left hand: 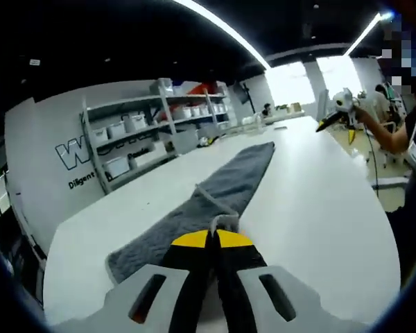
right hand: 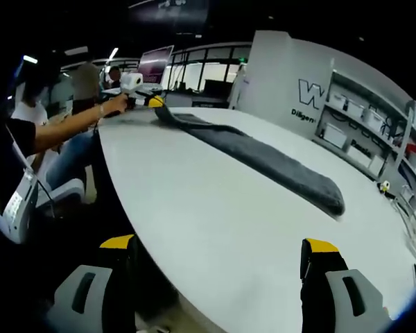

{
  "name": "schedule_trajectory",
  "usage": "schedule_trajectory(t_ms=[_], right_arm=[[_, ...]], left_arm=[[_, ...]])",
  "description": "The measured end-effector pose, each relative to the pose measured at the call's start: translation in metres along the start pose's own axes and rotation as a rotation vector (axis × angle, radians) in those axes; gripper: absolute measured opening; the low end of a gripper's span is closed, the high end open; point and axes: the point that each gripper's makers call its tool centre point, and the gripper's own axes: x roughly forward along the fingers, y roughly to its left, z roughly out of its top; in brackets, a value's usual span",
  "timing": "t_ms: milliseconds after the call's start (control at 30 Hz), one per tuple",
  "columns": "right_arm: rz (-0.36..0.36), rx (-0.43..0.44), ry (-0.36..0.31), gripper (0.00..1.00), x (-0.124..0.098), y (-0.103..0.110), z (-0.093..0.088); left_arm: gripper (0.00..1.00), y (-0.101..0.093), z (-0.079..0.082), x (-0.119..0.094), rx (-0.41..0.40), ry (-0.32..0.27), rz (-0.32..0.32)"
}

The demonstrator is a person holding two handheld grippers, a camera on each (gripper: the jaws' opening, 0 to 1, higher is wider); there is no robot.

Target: Open the folded towel by lifting each exposed corner and separating the folded layers until the towel lies flat within the target outline without major curled edges

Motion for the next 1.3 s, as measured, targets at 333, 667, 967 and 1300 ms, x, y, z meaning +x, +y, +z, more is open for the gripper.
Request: schedule_trajectory(t_ms=[333,667,967,1300], right_arm=[[0.000,-0.003,0.002,0.99,-0.001,0.001,0.000],[0.008,-0.011,0.007,0.99,0.002,0.002,0.003],[0.013,-0.022,0.010,0.99,0.002,0.006,0.005],[-0.012,-0.017,0.004,0.99,-0.002,0.002,0.006]], left_arm=[[0.02,0.001,-0.019,-0.027,-0.022,0.027,0.076],[0.02,-0.018,-0.056,-0.025,-0.007,0.158,0.072],[0.14,-0.024,-0.064,-0.021,-0.089,0.164,0.039],[0.60,-0.035,-0.017,-0.036,-0.206,-0.055,0.070]])
